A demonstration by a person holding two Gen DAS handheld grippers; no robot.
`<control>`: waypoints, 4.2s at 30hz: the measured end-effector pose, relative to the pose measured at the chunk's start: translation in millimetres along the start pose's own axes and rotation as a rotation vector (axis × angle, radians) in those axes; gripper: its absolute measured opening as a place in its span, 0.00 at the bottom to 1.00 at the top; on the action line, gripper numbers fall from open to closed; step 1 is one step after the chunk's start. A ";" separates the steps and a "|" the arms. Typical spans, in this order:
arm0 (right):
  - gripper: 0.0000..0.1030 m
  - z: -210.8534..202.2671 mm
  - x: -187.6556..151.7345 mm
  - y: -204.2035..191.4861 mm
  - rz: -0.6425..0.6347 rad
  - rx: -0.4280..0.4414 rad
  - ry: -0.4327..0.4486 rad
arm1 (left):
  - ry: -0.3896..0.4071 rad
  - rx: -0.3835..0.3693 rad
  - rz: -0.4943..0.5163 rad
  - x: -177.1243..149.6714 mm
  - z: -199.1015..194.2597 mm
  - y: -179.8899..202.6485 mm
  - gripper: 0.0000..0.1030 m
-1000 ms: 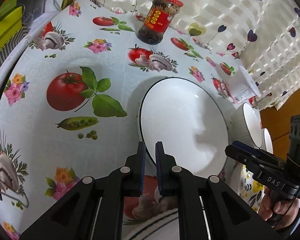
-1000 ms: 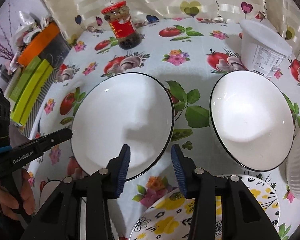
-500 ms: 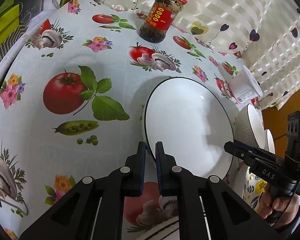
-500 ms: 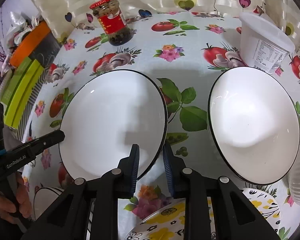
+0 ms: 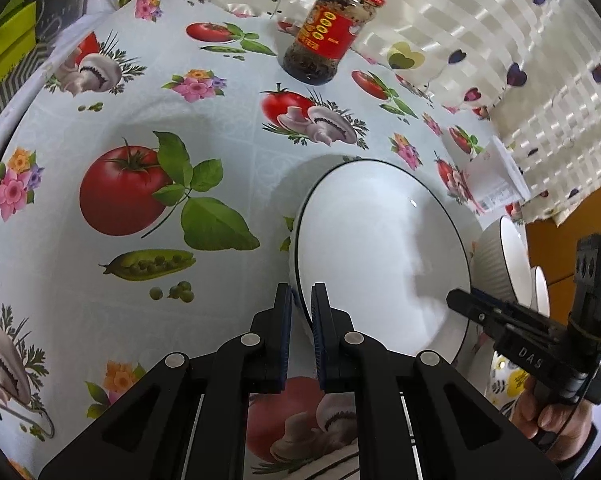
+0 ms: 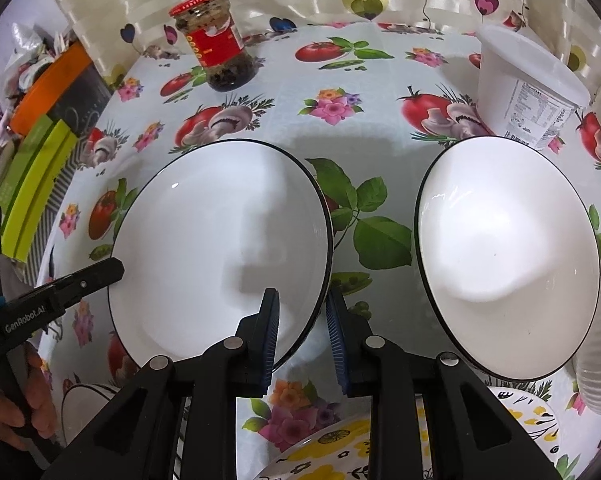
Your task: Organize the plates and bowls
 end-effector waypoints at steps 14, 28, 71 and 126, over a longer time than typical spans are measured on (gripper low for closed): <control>0.12 0.6 0.9 2.5 -0.025 -0.056 -0.001 | 0.041 0.087 0.058 -4.1 9.3 3.0 0.10; 0.12 -13.7 3.8 -5.4 -0.032 -0.020 0.027 | 0.067 0.072 0.067 -4.4 -12.7 6.0 0.11; 0.12 -100.2 -86.3 -95.6 -0.167 0.079 0.059 | 0.127 0.147 -0.005 -133.2 -124.0 -41.0 0.11; 0.20 -123.0 -133.2 -83.4 -0.149 0.087 0.094 | 0.240 0.177 0.027 -164.2 -142.8 -56.6 0.16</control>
Point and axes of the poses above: each gripper's, at about its wrist camera, not at the fingertips, and z roughly the way its jaws point, y to its right, x to its top, the point moved 10 cm from there along z, roughly the way its jaws point, and after that the axes turned 15 degrees about -z, right-handed, at the moved point
